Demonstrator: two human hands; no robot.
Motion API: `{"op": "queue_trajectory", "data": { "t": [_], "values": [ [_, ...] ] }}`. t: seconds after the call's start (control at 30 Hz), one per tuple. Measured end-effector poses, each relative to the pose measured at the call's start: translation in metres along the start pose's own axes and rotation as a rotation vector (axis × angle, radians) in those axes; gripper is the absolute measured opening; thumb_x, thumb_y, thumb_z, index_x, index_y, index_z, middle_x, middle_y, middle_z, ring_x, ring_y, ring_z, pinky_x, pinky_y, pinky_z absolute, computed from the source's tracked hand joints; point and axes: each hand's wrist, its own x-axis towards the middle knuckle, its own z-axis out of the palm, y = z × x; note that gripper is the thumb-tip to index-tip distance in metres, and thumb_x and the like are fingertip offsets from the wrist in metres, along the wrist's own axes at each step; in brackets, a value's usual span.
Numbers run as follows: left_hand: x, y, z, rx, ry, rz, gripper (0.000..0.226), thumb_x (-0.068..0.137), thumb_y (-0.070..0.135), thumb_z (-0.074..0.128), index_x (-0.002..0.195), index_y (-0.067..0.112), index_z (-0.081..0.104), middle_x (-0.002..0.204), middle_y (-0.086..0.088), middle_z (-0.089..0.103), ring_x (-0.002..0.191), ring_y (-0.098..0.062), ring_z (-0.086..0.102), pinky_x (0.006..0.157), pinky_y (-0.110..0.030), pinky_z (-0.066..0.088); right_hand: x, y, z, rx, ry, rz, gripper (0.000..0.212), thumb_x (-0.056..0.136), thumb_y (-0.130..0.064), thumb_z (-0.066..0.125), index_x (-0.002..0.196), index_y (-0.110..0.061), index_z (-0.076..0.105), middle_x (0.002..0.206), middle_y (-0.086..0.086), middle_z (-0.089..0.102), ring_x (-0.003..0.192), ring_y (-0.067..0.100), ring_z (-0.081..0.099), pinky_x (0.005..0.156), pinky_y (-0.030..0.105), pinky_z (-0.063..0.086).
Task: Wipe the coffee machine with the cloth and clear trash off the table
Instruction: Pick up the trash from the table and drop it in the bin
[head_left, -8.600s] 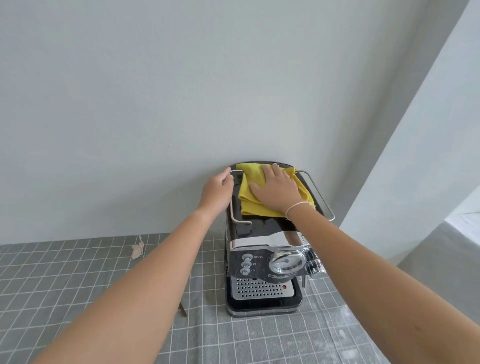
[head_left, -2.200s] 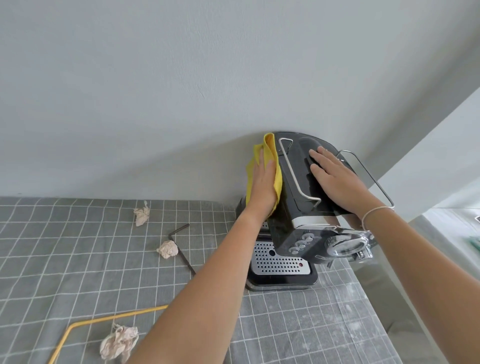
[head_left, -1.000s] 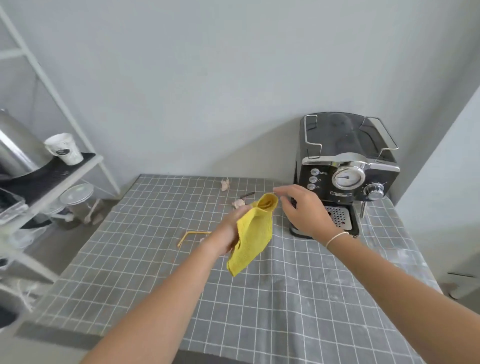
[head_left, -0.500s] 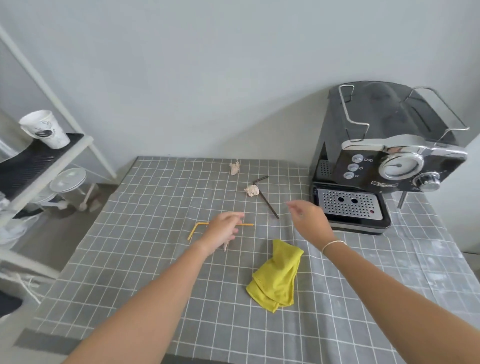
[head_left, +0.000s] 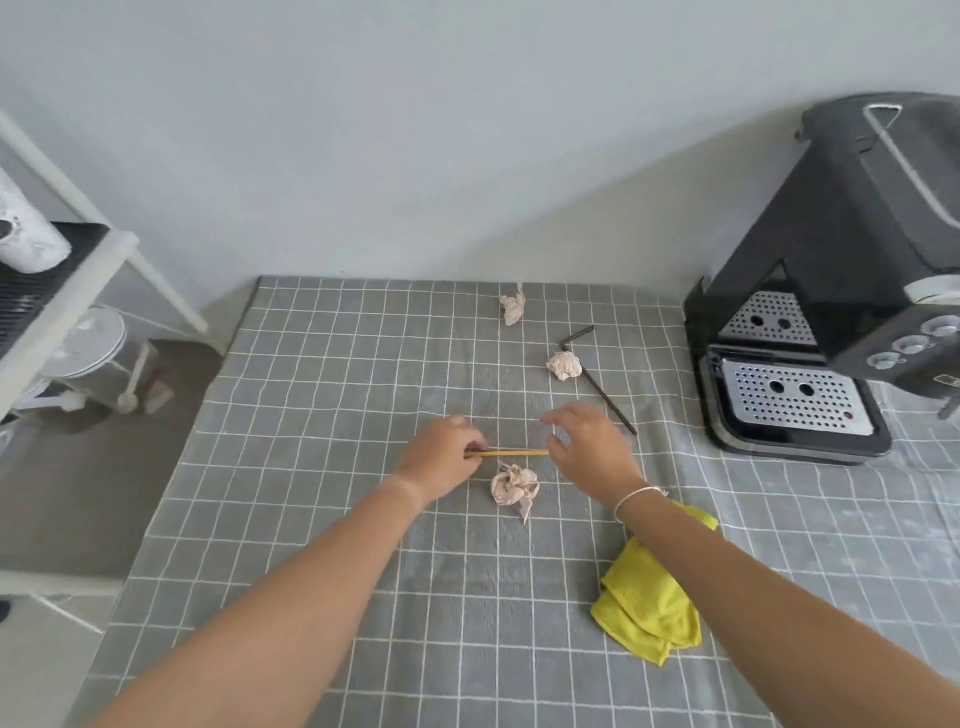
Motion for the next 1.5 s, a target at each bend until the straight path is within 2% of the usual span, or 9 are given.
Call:
{"op": "queue_trajectory", "data": {
  "t": [0.23, 0.33, 0.47, 0.67, 0.93, 1.07, 1.2, 1.33, 1.5],
  "values": [
    [0.007, -0.013, -0.004, 0.002, -0.02, 0.1, 0.007, 0.086, 0.013, 0.056, 0.087, 0.011, 0.063, 0.089, -0.003, 0.064, 0.08, -0.018, 0.058, 0.076, -0.034, 0.052, 0.014, 0.023, -0.006, -0.093, 0.099, 0.127, 0.031, 0.086, -0.011, 0.051, 0.115, -0.013, 0.063, 0.112, 0.009, 0.06, 0.104, 0.029, 0.055, 0.09, 0.038, 0.046],
    [0.005, -0.013, -0.01, -0.056, 0.002, 0.101, 0.007, 0.083, 0.01, 0.054, 0.081, 0.017, 0.051, 0.073, 0.007, 0.051, 0.07, -0.014, 0.049, 0.069, -0.035, 0.049, 0.021, 0.029, -0.007, -0.124, 0.097, 0.136, 0.031, 0.087, -0.012, 0.051, 0.115, -0.01, 0.061, 0.109, 0.012, 0.059, 0.102, 0.031, 0.055, 0.087, 0.041, 0.047],
    [-0.003, 0.003, -0.01, -0.106, 0.035, 0.116, 0.017, 0.086, 0.006, 0.046, 0.101, 0.015, 0.05, 0.07, 0.014, 0.038, 0.059, -0.005, 0.037, 0.061, -0.024, 0.031, 0.035, 0.035, -0.008, -0.13, 0.085, 0.15, 0.037, 0.088, -0.012, 0.048, 0.125, -0.009, 0.054, 0.118, 0.014, 0.056, 0.109, 0.033, 0.051, 0.093, 0.044, 0.045],
    [-0.017, 0.022, 0.008, -0.096, -0.001, 0.056, 0.049, 0.094, 0.004, 0.033, 0.141, 0.018, 0.028, 0.083, 0.004, 0.044, 0.065, -0.009, 0.041, 0.065, -0.029, 0.039, 0.056, 0.05, -0.007, -0.084, 0.03, 0.182, 0.035, 0.089, -0.011, 0.046, 0.123, -0.006, 0.052, 0.123, 0.018, 0.052, 0.112, 0.036, 0.048, 0.094, 0.046, 0.043],
    [-0.026, 0.033, 0.037, -0.055, 0.032, -0.045, 0.038, 0.095, 0.018, 0.04, 0.132, 0.015, 0.041, 0.114, -0.003, 0.051, 0.083, -0.01, 0.04, 0.074, -0.021, 0.032, 0.085, 0.06, -0.012, 0.082, 0.002, 0.253, 0.034, 0.087, -0.003, 0.04, 0.118, -0.002, 0.054, 0.122, 0.021, 0.053, 0.109, 0.037, 0.054, 0.093, 0.042, 0.045],
    [-0.023, 0.033, 0.041, -0.019, 0.065, -0.052, 0.046, 0.084, 0.043, 0.055, 0.124, 0.02, 0.048, 0.109, 0.006, 0.05, 0.084, -0.008, 0.048, 0.073, -0.022, 0.041, 0.097, 0.053, -0.026, 0.247, 0.089, 0.303, 0.029, 0.088, -0.009, 0.042, 0.112, 0.002, 0.056, 0.117, 0.02, 0.052, 0.091, 0.032, 0.056, 0.079, 0.036, 0.045],
    [-0.018, 0.031, 0.043, 0.039, 0.049, -0.055, 0.037, 0.084, 0.041, 0.057, 0.111, 0.017, 0.055, 0.103, 0.004, 0.051, 0.083, -0.012, 0.051, 0.065, -0.015, 0.037, 0.101, 0.041, -0.028, 0.25, 0.037, 0.154, 0.018, 0.091, -0.014, 0.042, 0.097, -0.002, 0.053, 0.105, 0.015, 0.047, 0.075, 0.024, 0.046, 0.068, 0.034, 0.037],
    [-0.016, 0.026, 0.04, 0.038, 0.084, -0.03, 0.024, 0.087, 0.034, 0.055, 0.098, 0.013, 0.057, 0.09, 0.006, 0.047, 0.075, -0.012, 0.047, 0.059, -0.014, 0.031, 0.101, 0.031, -0.016, 0.156, -0.127, 0.114, 0.037, 0.09, -0.028, 0.051, 0.118, -0.005, 0.047, 0.118, 0.011, 0.041, 0.087, 0.029, 0.054, 0.084, 0.04, 0.049],
    [0.001, 0.017, 0.005, -0.058, 0.239, -0.121, 0.013, 0.083, 0.025, 0.058, 0.091, 0.015, 0.055, 0.074, 0.001, 0.056, 0.064, -0.019, 0.05, 0.053, -0.025, 0.034, 0.098, 0.039, -0.011, 0.123, -0.133, 0.159, 0.037, 0.087, -0.012, 0.048, 0.124, -0.009, 0.048, 0.125, 0.016, 0.045, 0.097, 0.034, 0.055, 0.085, 0.043, 0.049]
  ]
}}
